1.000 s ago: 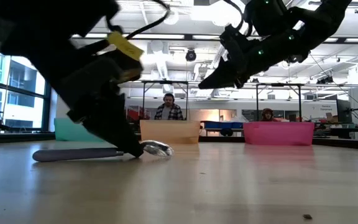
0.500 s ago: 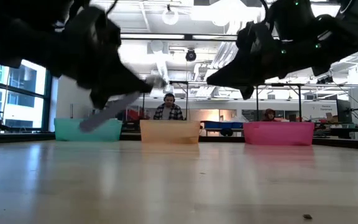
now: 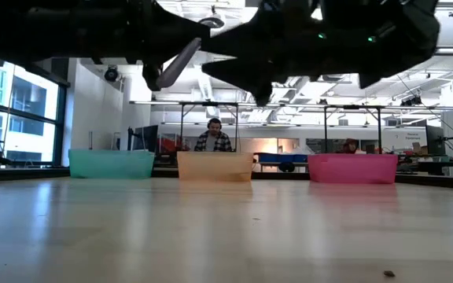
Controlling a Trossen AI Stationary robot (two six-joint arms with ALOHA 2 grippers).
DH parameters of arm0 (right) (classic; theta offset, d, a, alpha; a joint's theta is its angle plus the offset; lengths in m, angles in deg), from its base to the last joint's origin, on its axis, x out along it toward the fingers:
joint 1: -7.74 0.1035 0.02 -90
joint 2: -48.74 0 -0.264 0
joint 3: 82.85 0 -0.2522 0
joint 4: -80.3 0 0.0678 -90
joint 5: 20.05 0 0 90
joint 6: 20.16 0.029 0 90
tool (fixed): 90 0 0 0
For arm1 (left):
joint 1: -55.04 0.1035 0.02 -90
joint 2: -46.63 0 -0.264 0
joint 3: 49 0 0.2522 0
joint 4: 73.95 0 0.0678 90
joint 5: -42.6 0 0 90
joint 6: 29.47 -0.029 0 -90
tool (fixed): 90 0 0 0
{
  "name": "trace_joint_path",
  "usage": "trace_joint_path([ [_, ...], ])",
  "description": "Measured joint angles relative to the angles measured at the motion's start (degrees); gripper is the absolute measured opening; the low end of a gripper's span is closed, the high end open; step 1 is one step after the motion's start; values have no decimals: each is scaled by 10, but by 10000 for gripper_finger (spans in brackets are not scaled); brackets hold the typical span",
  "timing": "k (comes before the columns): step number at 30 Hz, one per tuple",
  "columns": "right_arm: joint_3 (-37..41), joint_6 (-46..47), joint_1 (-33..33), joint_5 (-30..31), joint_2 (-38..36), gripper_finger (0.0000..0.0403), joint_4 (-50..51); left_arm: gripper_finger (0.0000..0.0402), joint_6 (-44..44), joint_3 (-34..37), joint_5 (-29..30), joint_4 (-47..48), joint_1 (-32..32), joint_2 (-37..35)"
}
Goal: Sort silverware by color (type)
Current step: Put the purple spoon into the red bin
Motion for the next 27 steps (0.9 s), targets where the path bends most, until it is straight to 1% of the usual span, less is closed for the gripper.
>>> trace_joint_path([
  [2,-21,-1,0,-13,16,192,-8,1,-6,0,4,-3,0,0],
  [4,-44,0,1,-15,31,195,-12,1,-11,0,8,-8,0,0],
  [6,-66,6,1,-2,48,193,-11,1,-18,0,8,-13,0,0],
  [8,-80,11,1,14,61,181,-9,1,-25,0,8,-14,0,0],
  [11,-97,13,1,20,72,138,-1,0,-28,0,10,-14,0,0],
  [15,-101,15,2,32,73,41,15,0,-35,0,12,-14,0,0],
  [16,-101,14,2,35,73,22,18,0,-41,0,11,-17,0,0],
  [17,-101,13,1,36,73,13,19,1,-47,0,14,-19,0,0],
  [20,-101,19,-2,41,73,22,30,3,-46,1,31,-17,2,0],
  [22,-101,19,-7,42,73,18,39,10,-44,1,38,-16,4,0],
  [24,-101,10,-12,44,72,8,49,22,-45,4,39,-17,6,0],
  [27,-100,2,-22,44,64,9,89,45,-48,18,44,-30,8,-6],
])
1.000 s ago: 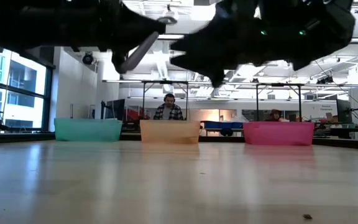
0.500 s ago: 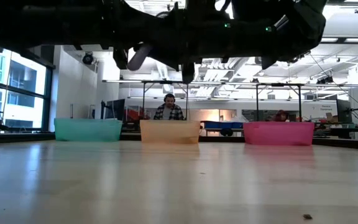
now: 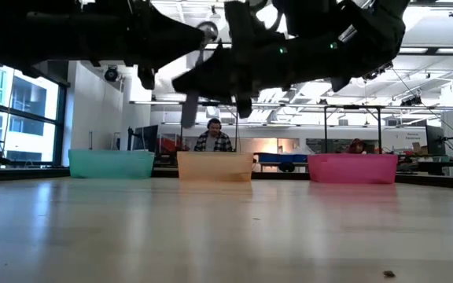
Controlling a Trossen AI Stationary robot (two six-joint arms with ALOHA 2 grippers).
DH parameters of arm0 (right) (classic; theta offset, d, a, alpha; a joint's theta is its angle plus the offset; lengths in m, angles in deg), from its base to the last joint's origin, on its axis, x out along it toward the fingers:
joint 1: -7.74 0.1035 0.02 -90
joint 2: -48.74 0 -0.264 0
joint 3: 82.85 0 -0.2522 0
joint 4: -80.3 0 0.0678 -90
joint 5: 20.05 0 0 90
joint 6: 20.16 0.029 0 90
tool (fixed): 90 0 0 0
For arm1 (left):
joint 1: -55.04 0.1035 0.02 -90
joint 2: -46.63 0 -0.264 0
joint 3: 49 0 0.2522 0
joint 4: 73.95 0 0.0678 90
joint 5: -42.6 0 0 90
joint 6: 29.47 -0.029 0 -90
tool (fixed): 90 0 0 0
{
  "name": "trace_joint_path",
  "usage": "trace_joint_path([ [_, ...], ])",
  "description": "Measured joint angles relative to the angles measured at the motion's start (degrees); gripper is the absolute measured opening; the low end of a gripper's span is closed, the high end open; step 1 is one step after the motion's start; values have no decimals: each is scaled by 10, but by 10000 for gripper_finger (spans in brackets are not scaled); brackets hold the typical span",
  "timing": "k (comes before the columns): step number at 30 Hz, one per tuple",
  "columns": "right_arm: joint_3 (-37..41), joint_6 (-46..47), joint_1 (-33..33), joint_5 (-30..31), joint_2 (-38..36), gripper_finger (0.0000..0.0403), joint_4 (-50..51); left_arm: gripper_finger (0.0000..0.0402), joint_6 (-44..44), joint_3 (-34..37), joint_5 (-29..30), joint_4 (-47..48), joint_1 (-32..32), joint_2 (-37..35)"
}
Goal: Sort silverware by color (type)
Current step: Put the purple spoon into the red bin
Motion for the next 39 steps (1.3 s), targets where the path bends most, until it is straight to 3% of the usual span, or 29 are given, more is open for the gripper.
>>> trace_joint_path([
  [9,1,-65,-42,31,-106,5,198,90,8,90,2,2,23,-96],
  [13,1,-132,-76,44,-183,5,340,89,25,135,2,4,29,-128],
  [16,1,-194,-107,92,-248,5,476,84,38,160,1,5,29,-137],
  [20,1,-270,-187,156,-331,5,676,78,39,178,0,5,27,-141],
  [25,1,-380,-342,169,-379,4,835,72,32,178,0,8,27,-140],
  [33,16,-567,-555,113,-338,3,832,69,23,178,1,8,29,-140],
  [39,16,-599,-611,98,-261,3,824,69,23,178,2,8,29,-140],
])
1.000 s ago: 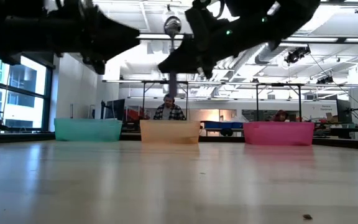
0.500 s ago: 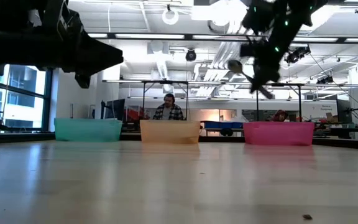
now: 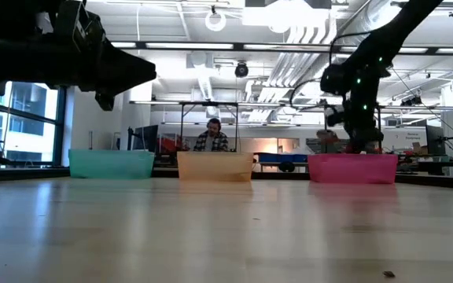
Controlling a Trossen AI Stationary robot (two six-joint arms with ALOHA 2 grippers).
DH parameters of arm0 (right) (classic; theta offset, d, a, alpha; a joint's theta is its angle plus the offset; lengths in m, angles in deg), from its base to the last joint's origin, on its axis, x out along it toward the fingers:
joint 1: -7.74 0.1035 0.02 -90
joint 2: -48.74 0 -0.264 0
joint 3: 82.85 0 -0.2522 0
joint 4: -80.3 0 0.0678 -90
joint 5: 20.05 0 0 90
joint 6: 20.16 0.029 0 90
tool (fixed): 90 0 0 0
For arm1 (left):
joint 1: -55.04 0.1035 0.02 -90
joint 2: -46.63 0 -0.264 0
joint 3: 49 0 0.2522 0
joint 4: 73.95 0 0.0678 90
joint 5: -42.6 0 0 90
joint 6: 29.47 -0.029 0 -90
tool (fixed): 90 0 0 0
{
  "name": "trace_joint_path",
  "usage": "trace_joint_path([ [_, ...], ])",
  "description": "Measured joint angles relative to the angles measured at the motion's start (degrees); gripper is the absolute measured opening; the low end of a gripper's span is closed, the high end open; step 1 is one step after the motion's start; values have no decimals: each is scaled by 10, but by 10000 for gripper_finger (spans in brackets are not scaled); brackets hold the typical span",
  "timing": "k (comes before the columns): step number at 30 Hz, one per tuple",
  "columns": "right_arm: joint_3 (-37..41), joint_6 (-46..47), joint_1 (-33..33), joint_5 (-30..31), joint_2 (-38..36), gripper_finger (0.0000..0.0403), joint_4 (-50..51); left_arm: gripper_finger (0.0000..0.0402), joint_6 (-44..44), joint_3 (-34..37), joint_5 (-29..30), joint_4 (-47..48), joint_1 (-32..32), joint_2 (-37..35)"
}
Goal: Sort silverware by color (type)
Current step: Put the purple spoon into the red bin, then put the gold spoon into the orange bin
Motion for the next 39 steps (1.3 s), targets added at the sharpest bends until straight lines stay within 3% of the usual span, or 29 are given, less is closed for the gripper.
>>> trace_joint_path([
  [11,0,36,5,5,77,47,-11,69,0,0,0,0,-1,0],
  [22,-21,96,8,-1,30,86,-35,69,-5,0,6,28,-1,0],
  [25,-21,117,8,-57,-9,72,-45,69,0,0,13,47,-1,0],
  [31,30,208,14,-240,-77,7,-132,67,5,0,14,51,-1,0],
  [35,102,265,47,-264,-104,12,-243,55,5,-11,1,81,0,0],
  [39,180,331,95,-279,-118,3,-364,44,6,-51,-34,183,0,0],
])
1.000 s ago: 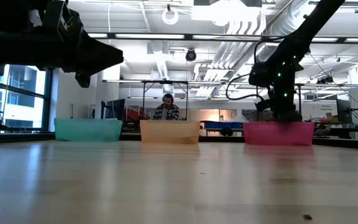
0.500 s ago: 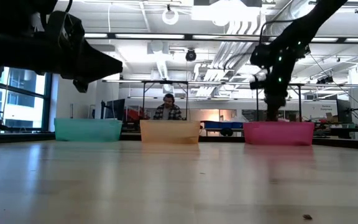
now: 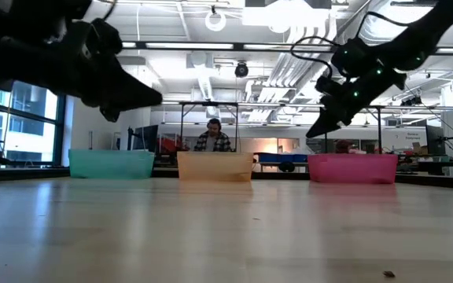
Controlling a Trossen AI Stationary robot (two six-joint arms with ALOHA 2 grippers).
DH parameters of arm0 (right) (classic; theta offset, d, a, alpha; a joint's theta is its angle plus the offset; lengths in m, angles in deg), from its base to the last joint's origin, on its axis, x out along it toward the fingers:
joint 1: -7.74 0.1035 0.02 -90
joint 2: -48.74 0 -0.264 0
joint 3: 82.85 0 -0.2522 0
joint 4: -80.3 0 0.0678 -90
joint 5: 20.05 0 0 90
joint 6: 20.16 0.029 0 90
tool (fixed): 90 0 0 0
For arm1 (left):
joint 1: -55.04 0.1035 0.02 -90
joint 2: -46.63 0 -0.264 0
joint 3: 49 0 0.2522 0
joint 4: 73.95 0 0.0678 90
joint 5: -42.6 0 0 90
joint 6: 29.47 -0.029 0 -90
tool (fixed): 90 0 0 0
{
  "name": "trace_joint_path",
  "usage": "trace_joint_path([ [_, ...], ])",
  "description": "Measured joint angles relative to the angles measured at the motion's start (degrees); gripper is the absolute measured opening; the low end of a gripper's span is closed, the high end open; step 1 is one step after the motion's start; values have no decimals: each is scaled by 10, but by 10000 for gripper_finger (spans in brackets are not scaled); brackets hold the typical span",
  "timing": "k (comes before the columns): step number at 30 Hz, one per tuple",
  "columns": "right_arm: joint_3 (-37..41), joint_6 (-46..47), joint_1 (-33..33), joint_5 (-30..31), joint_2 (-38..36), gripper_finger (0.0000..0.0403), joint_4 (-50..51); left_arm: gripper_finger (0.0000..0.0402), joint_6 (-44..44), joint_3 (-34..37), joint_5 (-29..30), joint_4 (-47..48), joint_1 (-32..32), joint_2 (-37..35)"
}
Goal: Sort silverware by color (type)
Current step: Put the gold spoon into the orange bin
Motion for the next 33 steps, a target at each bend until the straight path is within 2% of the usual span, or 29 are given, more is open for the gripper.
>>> trace_joint_path([
  [5,58,66,78,2,-12,4,-106,40,-6,-91,-6,219,0,0],
  [9,64,90,146,54,-22,1,-125,40,18,-172,-33,416,-1,0],
  [14,64,107,219,89,-23,0,-166,45,111,-249,-54,606,-29,0],
  [17,64,124,253,91,-21,0,-175,60,194,-282,-99,706,-54,0],
  [20,64,124,282,92,-21,0,-175,80,284,-304,-142,777,-94,0],
  [27,64,110,307,140,-21,0,-173,126,495,-314,-181,846,-210,0],
  [33,64,110,307,140,-21,0,-171,133,721,-314,-191,907,-271,0],
])
